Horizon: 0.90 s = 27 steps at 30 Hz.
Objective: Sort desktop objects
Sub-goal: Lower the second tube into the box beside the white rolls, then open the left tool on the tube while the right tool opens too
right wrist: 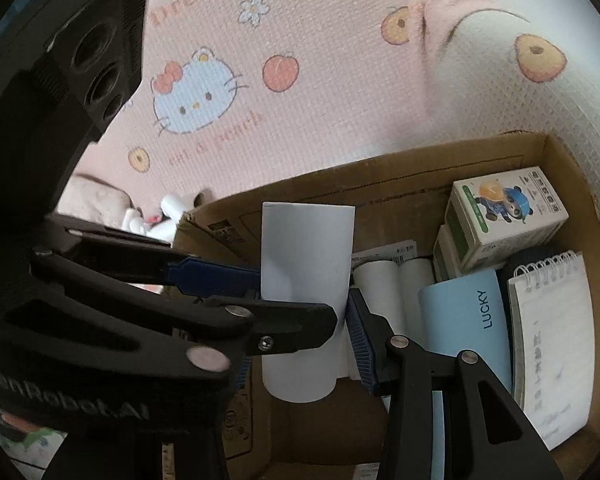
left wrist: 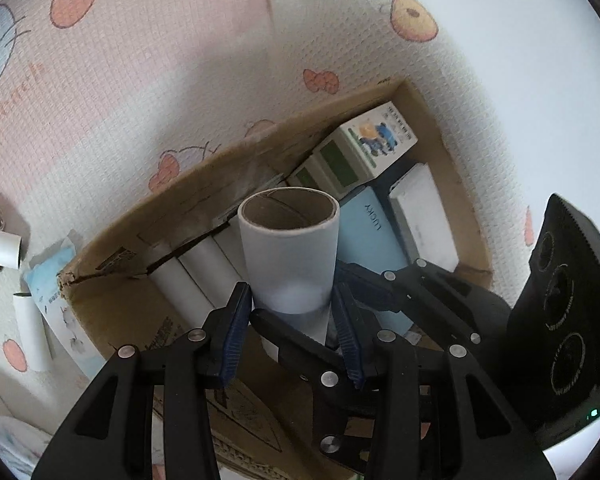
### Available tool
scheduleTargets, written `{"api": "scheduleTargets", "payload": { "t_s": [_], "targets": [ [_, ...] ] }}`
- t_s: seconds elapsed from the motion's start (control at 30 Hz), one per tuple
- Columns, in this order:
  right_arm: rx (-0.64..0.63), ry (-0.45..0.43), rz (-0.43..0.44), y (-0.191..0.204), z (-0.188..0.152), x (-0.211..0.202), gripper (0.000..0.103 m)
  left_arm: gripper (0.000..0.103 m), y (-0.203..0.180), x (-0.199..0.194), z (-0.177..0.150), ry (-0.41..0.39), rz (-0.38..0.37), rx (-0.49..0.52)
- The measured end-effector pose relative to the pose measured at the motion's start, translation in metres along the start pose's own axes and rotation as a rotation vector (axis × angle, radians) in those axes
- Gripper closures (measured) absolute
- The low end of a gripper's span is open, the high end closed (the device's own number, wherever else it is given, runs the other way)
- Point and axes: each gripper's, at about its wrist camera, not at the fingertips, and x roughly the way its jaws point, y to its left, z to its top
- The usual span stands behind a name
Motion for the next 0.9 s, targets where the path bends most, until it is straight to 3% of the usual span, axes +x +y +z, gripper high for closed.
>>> {"api": "scheduleTargets", "payload": {
  "t_s": [0.27, 0.43, 0.47, 0.53, 0.57, 0.6, 0.9],
  "targets": [
    [0.052, 0.077, 0.026, 0.0, -0.001, 0.022, 0.063, 0.057, 0.009, 0.006, 0.0, 0.016, 0.07, 0.033],
    [0.107, 0.101, 0.049, -0.006, -0.005, 0.033, 0.063, 0.057, 0.019, -0.006, 0.002, -0.024, 0.061, 0.051],
    [0.12, 0.103, 0.07, -0.007, -0.005, 0.034, 0.063, 0.059, 0.021, -0.007, 0.002, -0.023, 0.061, 0.054],
    [0.125, 0.108, 0.087, -0.007, -0.005, 0.035, 0.063, 0.075, 0.024, -0.006, 0.004, -0.017, 0.059, 0.062],
    [0.12, 0.116, 0.079, -0.005, -0.004, 0.037, 0.063, 0.092, 0.021, -0.002, 0.007, -0.012, 0.064, 0.063],
    [0.119, 0.127, 0.069, -0.005, -0.003, 0.039, 0.063, 0.095, 0.022, 0.001, 0.007, -0.001, 0.078, 0.067],
    [0.165, 0.249, 0.082, -0.006, 0.002, 0.074, 0.063, 0.103, 0.025, 0.019, 0.006, 0.043, 0.102, 0.127]
  ]
}}
